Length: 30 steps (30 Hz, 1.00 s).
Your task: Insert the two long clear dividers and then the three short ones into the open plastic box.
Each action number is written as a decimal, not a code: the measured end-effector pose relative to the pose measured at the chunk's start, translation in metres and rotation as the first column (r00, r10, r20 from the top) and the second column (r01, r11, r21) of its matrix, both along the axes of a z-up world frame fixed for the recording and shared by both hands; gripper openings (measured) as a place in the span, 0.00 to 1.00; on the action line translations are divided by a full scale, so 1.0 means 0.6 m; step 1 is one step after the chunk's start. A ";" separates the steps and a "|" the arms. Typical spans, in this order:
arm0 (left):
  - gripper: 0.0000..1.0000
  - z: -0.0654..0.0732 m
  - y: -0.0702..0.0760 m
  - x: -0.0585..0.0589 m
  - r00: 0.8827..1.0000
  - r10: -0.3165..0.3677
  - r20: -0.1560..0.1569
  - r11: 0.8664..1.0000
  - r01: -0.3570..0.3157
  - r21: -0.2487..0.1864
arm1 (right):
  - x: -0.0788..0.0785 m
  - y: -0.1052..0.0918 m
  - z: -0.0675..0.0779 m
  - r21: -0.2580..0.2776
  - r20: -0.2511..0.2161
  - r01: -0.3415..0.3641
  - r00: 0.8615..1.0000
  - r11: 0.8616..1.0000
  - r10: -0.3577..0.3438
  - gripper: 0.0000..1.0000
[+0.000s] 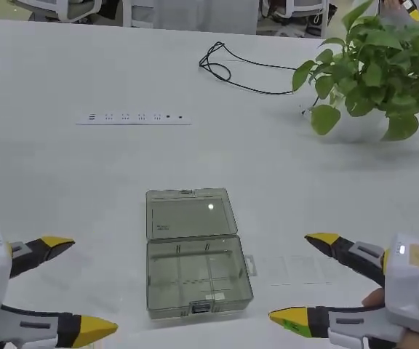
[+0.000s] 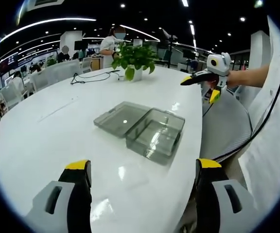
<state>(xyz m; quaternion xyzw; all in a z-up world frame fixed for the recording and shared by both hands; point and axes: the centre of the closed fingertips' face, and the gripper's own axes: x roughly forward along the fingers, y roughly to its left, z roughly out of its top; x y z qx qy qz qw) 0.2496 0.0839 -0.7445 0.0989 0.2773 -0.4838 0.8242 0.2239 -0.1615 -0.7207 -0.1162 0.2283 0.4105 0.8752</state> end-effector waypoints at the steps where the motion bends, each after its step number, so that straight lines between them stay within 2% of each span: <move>1: 0.89 -0.001 0.002 0.001 1.000 0.006 -0.005 1.000 -0.006 0.001 | 0.000 0.000 0.000 0.001 0.000 0.001 1.000 1.000 -0.001 0.82; 3: 0.87 -0.007 0.016 0.007 0.999 0.045 -0.030 0.999 -0.045 0.014 | 0.000 0.000 0.000 0.001 -0.001 0.004 1.000 1.000 -0.004 0.82; 6: 0.85 -0.014 0.035 0.016 0.996 0.085 -0.040 0.996 -0.084 0.030 | 0.001 0.000 0.000 0.003 -0.001 0.006 1.000 1.000 -0.006 0.82; 8: 0.81 -0.023 0.053 0.024 0.986 0.149 -0.078 0.988 -0.146 0.045 | 0.001 -0.001 0.000 0.003 -0.002 0.009 1.000 1.000 -0.009 0.82; 11: 0.76 -0.033 0.070 0.030 0.981 0.175 -0.081 0.983 -0.169 0.070 | 0.002 -0.001 -0.001 0.004 -0.003 0.010 1.000 1.000 -0.010 0.82; 13: 0.74 -0.043 0.082 0.031 0.971 0.210 -0.110 0.975 -0.200 0.093 | 0.002 0.000 -0.001 0.007 -0.004 0.011 1.000 1.000 -0.011 0.82; 15: 0.72 -0.048 0.089 0.034 0.967 0.225 -0.117 0.972 -0.214 0.102 | 0.003 0.001 -0.001 0.008 -0.005 0.012 1.000 1.000 -0.012 0.82; 17: 0.70 -0.057 0.097 0.034 0.957 0.250 -0.145 0.965 -0.234 0.122 | 0.004 0.002 -0.001 0.011 -0.007 0.013 1.000 1.000 -0.013 0.82; 21: 0.65 -0.068 0.108 0.039 0.948 0.278 -0.156 0.956 -0.257 0.143 | 0.005 0.003 -0.002 0.013 -0.009 0.015 1.000 1.000 -0.015 0.82; 24: 0.63 -0.084 0.117 0.039 0.940 0.291 -0.179 0.948 -0.258 0.187 | 0.005 0.003 -0.003 0.014 -0.012 0.018 1.000 1.000 -0.018 0.82; 25: 0.62 -0.085 0.117 0.039 0.939 0.293 -0.183 0.947 -0.259 0.189 | 0.005 0.003 -0.003 0.014 -0.012 0.019 1.000 1.000 -0.018 0.82; 27: 0.62 -0.095 0.120 0.036 0.928 0.306 -0.212 0.942 -0.263 0.211 | 0.005 0.003 -0.004 0.015 -0.014 0.021 1.000 1.000 -0.020 0.82; 30: 0.58 -0.103 0.124 0.041 0.923 0.318 -0.216 0.935 -0.268 0.231 | 0.005 0.001 -0.007 0.015 -0.017 0.024 1.000 1.000 -0.024 0.81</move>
